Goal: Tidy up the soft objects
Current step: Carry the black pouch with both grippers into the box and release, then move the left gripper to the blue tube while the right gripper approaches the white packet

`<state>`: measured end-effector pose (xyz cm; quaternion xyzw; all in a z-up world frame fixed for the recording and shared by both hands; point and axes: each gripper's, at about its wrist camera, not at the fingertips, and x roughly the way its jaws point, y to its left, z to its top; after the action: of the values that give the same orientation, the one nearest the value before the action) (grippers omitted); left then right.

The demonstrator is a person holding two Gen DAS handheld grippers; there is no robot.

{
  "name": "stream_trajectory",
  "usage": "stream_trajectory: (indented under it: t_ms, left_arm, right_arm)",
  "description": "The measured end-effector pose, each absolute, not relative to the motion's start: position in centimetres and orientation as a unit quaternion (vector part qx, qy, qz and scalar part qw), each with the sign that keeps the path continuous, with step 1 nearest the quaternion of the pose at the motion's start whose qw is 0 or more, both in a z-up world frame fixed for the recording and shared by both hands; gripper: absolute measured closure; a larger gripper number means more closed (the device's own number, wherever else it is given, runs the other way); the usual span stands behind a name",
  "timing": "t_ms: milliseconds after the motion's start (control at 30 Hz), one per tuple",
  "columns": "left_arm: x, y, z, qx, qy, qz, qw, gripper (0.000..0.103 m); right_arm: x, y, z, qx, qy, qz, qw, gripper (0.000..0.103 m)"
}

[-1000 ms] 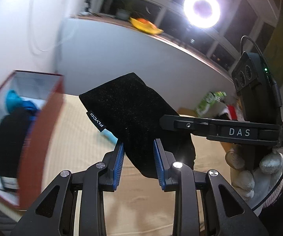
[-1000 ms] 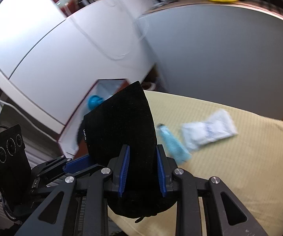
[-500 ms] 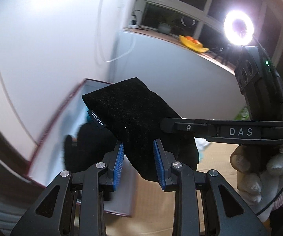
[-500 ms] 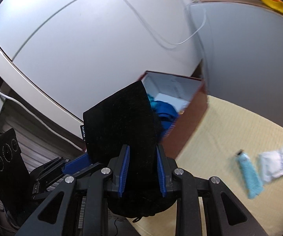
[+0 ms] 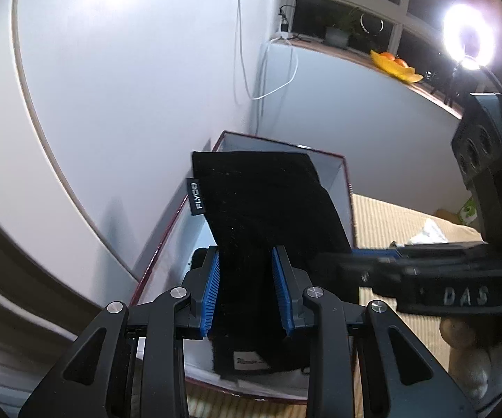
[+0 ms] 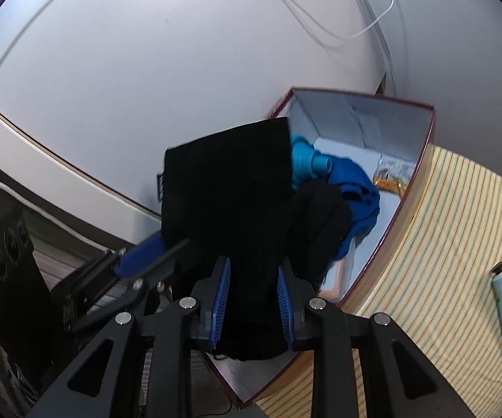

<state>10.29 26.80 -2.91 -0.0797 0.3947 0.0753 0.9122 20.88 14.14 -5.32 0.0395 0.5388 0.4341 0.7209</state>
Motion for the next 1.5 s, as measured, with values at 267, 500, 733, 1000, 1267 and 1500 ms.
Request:
stream_trajectory:
  t_ms: [267,500,733,1000,1267,1500]
  left_arm:
    - [10.8,27.0,-3.8,-0.069,0.399,0.101,0.909,0.075]
    - [10.2,26.0,-3.3,-0.067,0.392,0.096,0.912,0.075]
    - [9.0,23.6,-1.7,-0.057,0.374,0.068,0.923,0.075]
    - [8.5,19.0,-0.2,-0.052,0.359,0.006,0.932,0.055]
    - [10.5,12.7,-2.4,-0.051,0.395,-0.062,0.915,0.055]
    - [12.7,7.9,-6.5,-0.059,0.452,-0.094,0.885,0.055]
  right_arm:
    - [20.7,13.3,-5.6,0.024,0.54,0.435,0.72,0.079]
    - [20.4,11.3,-5.1,0.019,0.526,0.433,0.732,0.075]
    - [20.7,7.1,-5.0,0.04,0.504,0.428,0.749,0.065]
    - [22.2,-1.9,-4.1,0.074,0.485,0.378,0.785,0.062]
    - [24.8,-10.7,-4.8,0.07,0.486,0.3,0.818,0.062]
    - [27.8,-14.9,-6.5,0.045,0.505,0.274,0.817,0.062]
